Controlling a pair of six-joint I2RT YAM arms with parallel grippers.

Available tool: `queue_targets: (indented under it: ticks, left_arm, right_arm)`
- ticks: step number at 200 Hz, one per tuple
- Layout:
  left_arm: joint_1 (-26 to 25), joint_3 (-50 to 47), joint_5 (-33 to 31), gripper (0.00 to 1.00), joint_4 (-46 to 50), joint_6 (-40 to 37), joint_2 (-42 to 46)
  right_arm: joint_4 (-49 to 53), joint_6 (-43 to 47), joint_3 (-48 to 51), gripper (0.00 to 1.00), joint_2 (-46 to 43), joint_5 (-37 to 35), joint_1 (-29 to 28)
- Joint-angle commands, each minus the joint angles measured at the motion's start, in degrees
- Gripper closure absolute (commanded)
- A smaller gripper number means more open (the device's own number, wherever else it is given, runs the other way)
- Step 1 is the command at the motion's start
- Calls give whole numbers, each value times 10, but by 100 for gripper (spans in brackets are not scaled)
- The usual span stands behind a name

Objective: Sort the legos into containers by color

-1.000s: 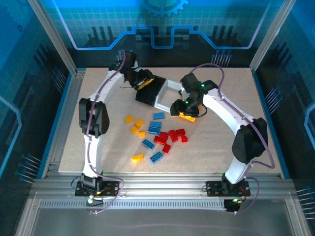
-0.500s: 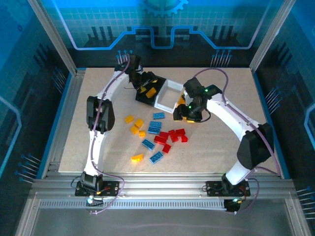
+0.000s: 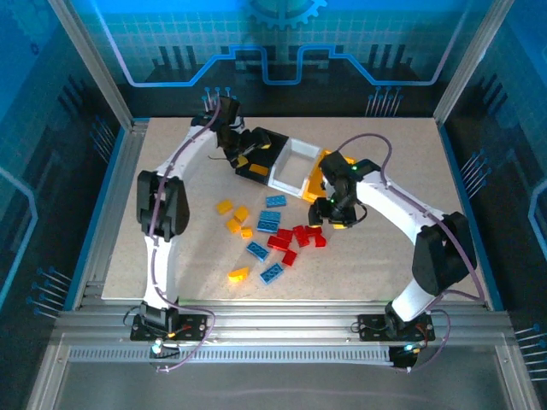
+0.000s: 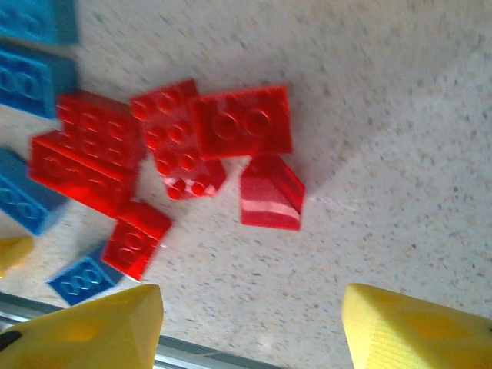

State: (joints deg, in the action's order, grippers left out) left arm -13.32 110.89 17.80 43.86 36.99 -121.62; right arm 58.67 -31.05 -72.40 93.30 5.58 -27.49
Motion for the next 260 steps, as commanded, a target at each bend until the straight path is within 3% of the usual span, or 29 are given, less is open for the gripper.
queue_targets:
  ticks: [1,59,103,183,260]
  left_arm:
    - [-7,-72,-7,13,4,-40,94]
    - [-7,-300,-23,10,3,-78,264]
    - [4,-400,-17,9,-10,-69,332]
    - [29,-436,-5,8,-11,-61,357]
    - [31,-460,-9,8,-9,-62,359]
  right_arm:
    - [-4,2,19,37,-6,-19,-14]
    - [-26,16,12,40,68,-57,-49]
    - [-40,19,12,44,107,-81,-50]
    - [-70,20,9,45,156,-77,-51]
    - [-61,27,11,63,138,-87,-52]
